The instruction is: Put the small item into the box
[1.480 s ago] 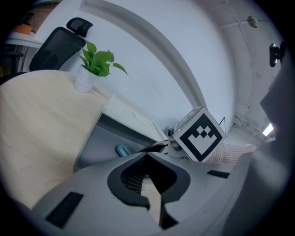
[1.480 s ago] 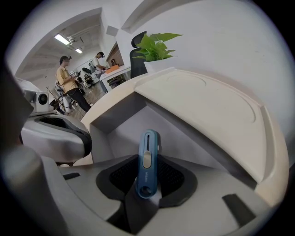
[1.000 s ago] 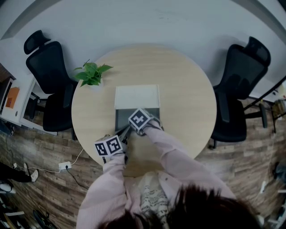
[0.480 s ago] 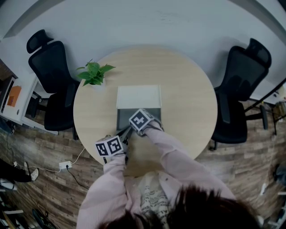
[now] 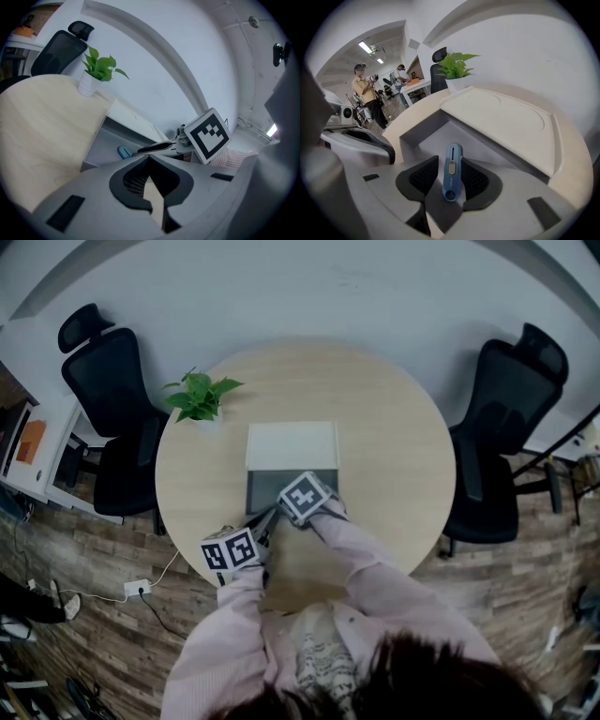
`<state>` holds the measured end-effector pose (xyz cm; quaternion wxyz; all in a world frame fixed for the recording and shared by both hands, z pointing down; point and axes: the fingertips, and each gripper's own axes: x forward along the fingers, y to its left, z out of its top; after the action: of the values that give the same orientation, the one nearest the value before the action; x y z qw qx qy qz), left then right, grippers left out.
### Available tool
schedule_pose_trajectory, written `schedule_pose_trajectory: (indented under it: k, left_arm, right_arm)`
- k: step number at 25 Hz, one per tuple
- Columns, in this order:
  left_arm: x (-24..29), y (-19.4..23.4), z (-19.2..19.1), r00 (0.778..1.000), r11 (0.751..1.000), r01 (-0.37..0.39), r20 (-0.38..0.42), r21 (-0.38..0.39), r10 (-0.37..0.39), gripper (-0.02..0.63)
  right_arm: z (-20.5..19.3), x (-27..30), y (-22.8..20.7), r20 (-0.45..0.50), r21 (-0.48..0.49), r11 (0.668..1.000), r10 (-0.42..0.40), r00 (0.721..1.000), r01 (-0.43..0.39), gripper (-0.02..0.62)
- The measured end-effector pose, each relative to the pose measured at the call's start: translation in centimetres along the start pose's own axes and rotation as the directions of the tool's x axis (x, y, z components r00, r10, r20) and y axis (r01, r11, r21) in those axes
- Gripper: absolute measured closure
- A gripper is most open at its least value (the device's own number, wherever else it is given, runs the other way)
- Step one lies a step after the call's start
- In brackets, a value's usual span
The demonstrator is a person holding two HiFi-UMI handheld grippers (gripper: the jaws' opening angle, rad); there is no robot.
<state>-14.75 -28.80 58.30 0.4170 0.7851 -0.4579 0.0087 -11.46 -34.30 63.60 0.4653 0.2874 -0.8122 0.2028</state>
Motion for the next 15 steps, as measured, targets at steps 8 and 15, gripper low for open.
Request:
schedule_pose_trajectory:
  k: [8,15]
  left_arm:
    - [0.1,-1.0,-0.1,1.0,0.999,0.024,0.003,0.037,-0.024,0.595]
    - [-0.2,-2.6,0.1,0.999,0.994,0.044,0.024,0.105,-0.047,0.595]
  right_arm:
    - [1.2,-2.7,1.0,0.209,0.014,0.993,0.112,0.972,-0.117,0.482]
    - [0.9,-5.3,1.9,0.374,0.032,0.974,0.197,0.906,-0.225,0.547]
